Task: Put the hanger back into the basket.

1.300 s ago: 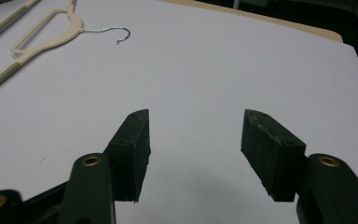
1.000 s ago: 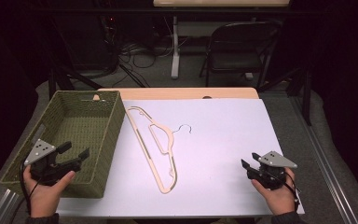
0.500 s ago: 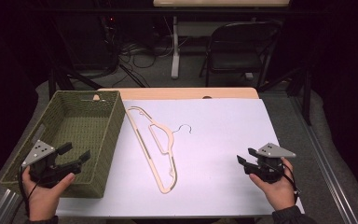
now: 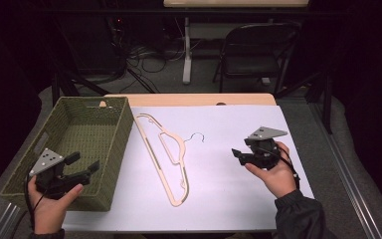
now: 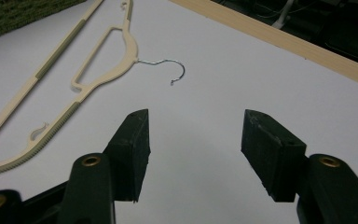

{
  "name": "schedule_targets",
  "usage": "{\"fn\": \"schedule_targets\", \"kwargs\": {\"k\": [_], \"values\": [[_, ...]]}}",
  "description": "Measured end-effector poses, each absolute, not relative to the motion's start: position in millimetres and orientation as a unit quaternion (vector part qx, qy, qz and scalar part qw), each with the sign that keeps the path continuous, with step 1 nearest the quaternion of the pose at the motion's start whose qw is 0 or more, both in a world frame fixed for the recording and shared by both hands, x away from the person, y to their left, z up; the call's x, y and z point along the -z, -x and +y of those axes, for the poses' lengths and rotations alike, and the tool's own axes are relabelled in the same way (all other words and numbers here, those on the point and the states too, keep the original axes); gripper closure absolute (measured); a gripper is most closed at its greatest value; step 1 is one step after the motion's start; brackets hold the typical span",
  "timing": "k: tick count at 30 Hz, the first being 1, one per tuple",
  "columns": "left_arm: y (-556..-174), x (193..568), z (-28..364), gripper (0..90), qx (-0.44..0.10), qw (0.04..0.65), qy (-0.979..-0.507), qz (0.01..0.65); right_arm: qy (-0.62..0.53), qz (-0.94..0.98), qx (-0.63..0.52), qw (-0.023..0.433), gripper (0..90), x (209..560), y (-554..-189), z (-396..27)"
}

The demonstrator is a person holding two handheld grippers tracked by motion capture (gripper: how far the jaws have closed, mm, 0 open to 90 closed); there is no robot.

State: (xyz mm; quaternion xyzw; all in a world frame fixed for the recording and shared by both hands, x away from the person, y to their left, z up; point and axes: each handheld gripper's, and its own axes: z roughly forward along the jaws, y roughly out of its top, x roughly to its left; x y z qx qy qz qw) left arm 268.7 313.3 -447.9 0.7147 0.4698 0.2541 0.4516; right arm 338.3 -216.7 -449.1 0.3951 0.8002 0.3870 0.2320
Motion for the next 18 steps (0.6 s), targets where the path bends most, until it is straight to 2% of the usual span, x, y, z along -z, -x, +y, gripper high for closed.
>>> {"fn": "schedule_targets", "kwargs": {"k": [10, 18], "values": [[-267, 448, 315, 23.9, -0.256, 0.45, -0.714, 0.472, -0.38, 0.814, -0.375, 0.228, 42.1, 444, -355, -193], [-268, 448, 314, 24.4, -0.254, 0.448, -0.716, 0.471, -0.382, 0.836, -0.341, 0.196, 46.7, 441, -373, -175]]}}
